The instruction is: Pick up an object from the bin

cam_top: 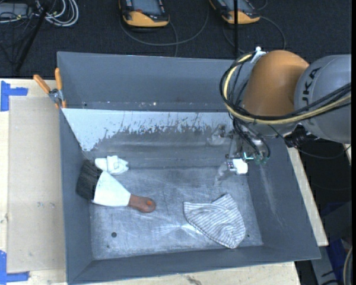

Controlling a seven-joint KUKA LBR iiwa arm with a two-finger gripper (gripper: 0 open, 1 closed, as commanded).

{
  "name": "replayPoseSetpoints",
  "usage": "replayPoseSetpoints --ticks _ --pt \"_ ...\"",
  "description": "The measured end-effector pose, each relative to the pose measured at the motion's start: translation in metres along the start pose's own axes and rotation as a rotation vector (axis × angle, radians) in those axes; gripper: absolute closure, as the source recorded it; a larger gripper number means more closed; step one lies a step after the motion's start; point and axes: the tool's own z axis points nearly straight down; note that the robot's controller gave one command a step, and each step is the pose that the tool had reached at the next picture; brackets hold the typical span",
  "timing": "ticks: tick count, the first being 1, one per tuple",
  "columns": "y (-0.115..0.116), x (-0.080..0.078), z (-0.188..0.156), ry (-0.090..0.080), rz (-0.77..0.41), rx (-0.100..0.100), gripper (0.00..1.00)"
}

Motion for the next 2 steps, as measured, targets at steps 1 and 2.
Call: replayPoseSetpoints --ticks 1,2 --pt "0.0 -0.002 -0.004 -0.007 -0.001 0.001 0.0" --pt "-0.009 0.054 0.075 0.0 -0.191 0.0 1.0"
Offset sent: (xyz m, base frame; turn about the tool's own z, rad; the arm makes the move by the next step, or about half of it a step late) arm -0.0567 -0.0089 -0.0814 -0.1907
